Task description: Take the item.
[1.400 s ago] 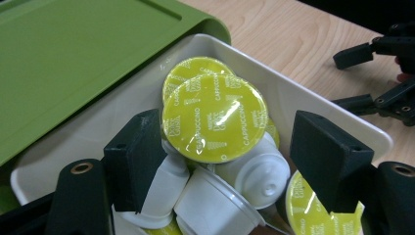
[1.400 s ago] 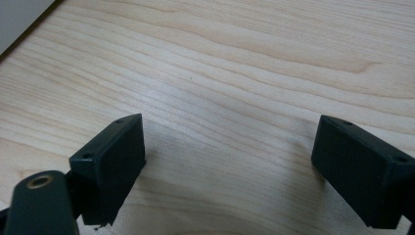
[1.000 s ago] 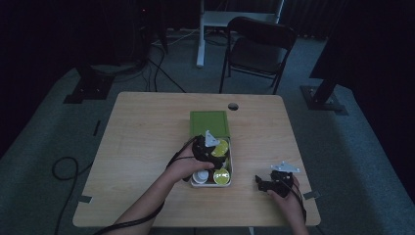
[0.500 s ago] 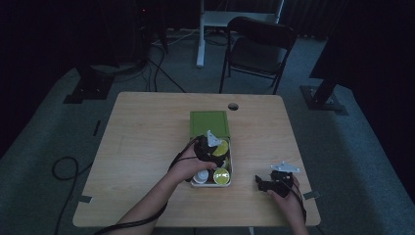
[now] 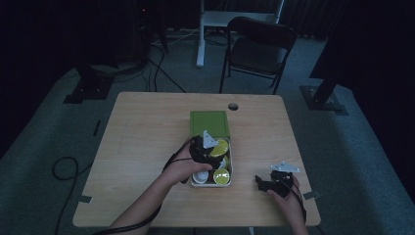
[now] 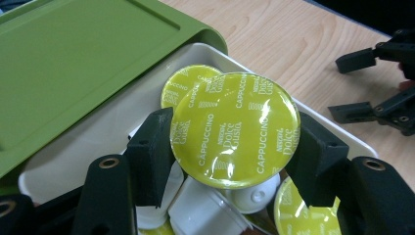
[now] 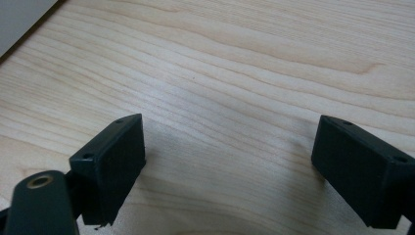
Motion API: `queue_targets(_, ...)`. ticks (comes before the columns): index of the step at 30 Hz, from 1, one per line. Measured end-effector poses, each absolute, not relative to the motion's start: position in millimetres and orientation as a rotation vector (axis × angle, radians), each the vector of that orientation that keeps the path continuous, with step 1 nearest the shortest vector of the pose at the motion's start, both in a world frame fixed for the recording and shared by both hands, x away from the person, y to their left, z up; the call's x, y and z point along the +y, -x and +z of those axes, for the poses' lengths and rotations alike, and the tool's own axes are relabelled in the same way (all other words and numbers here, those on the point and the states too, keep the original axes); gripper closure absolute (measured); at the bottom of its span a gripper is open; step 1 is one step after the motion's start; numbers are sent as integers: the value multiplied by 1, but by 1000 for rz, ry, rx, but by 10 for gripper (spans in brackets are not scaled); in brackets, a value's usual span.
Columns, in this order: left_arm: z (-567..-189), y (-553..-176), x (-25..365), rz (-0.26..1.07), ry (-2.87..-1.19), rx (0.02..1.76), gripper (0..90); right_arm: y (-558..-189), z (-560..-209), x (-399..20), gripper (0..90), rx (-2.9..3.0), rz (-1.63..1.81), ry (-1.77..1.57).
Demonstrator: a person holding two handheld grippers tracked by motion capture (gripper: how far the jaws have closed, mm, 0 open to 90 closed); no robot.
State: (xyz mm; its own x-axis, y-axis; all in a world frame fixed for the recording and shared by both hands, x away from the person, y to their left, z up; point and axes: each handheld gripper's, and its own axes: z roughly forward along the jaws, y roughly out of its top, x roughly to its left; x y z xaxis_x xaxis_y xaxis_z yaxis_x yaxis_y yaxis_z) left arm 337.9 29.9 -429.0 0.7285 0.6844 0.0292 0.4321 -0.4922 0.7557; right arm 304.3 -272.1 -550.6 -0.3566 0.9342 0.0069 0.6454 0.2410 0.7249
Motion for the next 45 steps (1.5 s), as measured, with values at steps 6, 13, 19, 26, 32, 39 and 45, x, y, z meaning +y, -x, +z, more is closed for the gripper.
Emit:
queue_targets(6, -421, -334, 37, 407, -2152, 830, 400, -304, -551, -272, 122, 2090, 903, -1444)
queue_targets(13, -415, -331, 49, 431, -2141, 844, 400, -304, -551, -272, 122, 2090, 903, -1444)
queue_targets(19, -410, -329, 59, 450, -2106, 867, 400, -304, -551, -272, 122, 2090, 903, -1444)
queue_targets(26, -408, -325, 75, 464, -2107, 879, 400, -304, -551, -272, 122, 2090, 903, -1445)
queue_targets(32, -409, -322, 93, 480, -2118, 914, 400, -304, -551, -272, 122, 2091, 902, -1443)
queue_targets(39, -413, -318, 116, 492, -2081, 951, 399, -304, -551, -272, 122, 2091, 902, -1445)
queue_targets(45, -420, -314, 131, 502, -2061, 987, 400, -304, -551, -272, 122, 2090, 903, -1445)
